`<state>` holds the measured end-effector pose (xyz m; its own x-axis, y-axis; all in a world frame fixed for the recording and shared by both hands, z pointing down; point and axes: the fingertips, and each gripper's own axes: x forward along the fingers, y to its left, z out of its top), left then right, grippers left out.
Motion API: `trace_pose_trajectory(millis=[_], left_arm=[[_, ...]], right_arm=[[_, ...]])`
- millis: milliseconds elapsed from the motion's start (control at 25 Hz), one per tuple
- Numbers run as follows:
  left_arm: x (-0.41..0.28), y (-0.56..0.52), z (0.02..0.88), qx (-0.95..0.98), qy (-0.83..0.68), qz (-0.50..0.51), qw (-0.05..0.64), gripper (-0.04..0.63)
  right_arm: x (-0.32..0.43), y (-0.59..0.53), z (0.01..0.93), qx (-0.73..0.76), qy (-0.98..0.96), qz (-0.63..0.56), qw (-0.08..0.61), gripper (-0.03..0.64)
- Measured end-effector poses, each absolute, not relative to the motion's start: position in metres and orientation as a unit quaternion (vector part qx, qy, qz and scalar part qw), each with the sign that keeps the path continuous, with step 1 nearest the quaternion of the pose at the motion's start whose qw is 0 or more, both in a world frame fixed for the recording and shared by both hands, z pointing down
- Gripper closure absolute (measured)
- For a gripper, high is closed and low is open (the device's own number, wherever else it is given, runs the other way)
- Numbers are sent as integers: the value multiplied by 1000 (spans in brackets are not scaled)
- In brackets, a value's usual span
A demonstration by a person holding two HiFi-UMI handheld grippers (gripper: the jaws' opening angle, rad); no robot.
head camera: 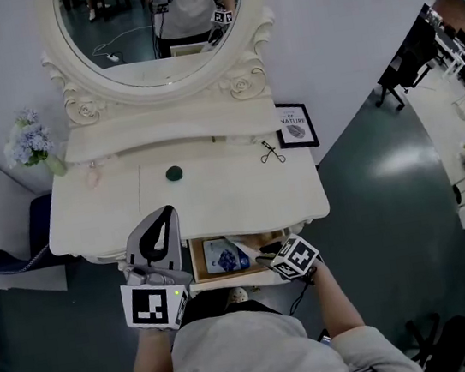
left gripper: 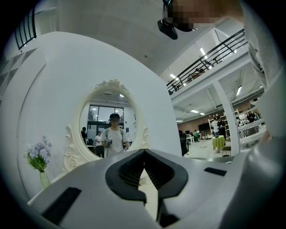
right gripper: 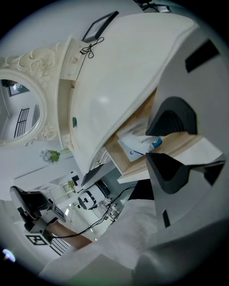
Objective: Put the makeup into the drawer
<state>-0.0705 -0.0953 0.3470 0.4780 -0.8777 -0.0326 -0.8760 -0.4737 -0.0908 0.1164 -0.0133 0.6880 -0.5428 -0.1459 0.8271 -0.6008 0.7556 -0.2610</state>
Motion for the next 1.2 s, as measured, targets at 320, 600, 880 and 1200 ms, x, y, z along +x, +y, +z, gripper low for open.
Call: trace_pose_trajectory(millis=[320,600,880,1200], left_arm=[[-68,-96,342,-858,512,3,51,580],[-66,-96,342,-859,509,4,52,580],[-68,-97,342,-860,506,4,58,580],[-70,-99,341,-861,506,5,55,580]], right_arm=[[120,-30,659,252,-851,241,392,506],[104,-48,614,272,-881,204,328,591],[91,-70,576,320,-893,168,270,594],[79,-88,527,359,-902,136,199,594]])
